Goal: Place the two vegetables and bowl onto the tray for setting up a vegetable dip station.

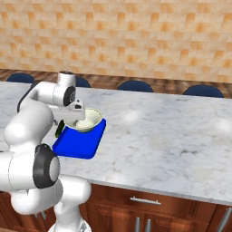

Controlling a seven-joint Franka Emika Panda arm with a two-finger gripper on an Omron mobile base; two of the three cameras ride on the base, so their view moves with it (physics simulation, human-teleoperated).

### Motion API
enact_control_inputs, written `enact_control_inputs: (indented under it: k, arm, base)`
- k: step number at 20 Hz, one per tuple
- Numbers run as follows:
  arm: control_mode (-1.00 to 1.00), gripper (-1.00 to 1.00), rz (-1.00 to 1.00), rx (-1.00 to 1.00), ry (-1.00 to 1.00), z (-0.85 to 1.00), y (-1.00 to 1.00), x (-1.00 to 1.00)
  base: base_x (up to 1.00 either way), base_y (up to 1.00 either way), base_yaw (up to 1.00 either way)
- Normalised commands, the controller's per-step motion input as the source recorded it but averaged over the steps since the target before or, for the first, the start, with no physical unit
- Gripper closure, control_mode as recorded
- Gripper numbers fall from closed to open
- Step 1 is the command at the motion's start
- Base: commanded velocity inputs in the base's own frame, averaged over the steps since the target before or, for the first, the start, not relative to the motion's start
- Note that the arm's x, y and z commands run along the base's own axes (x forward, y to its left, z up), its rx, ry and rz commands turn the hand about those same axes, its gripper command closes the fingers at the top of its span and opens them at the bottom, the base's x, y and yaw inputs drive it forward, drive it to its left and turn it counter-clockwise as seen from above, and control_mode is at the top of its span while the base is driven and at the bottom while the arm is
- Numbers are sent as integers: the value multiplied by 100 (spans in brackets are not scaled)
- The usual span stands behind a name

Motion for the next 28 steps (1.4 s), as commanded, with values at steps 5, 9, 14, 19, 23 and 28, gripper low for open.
enact_control_inputs:
  k: [5,9,14,19,23,28]
  arm:
    - [-100,-100,3,-7,0,6,56,-6]
    - [-100,-100,0,-1,0,8,53,1]
    - [-100,-100,3,-1,0,8,48,1]
    - [-100,-100,3,-2,0,4,42,0]
    - [-100,-100,3,-5,0,0,31,11]
    - [-100,-100,4,-6,0,-4,20,21]
  base:
    - [0,0,0]
    - [0,0,0]
    - [0,0,0]
    - [0,0,0]
    - [0,0,0]
    - [0,0,0]
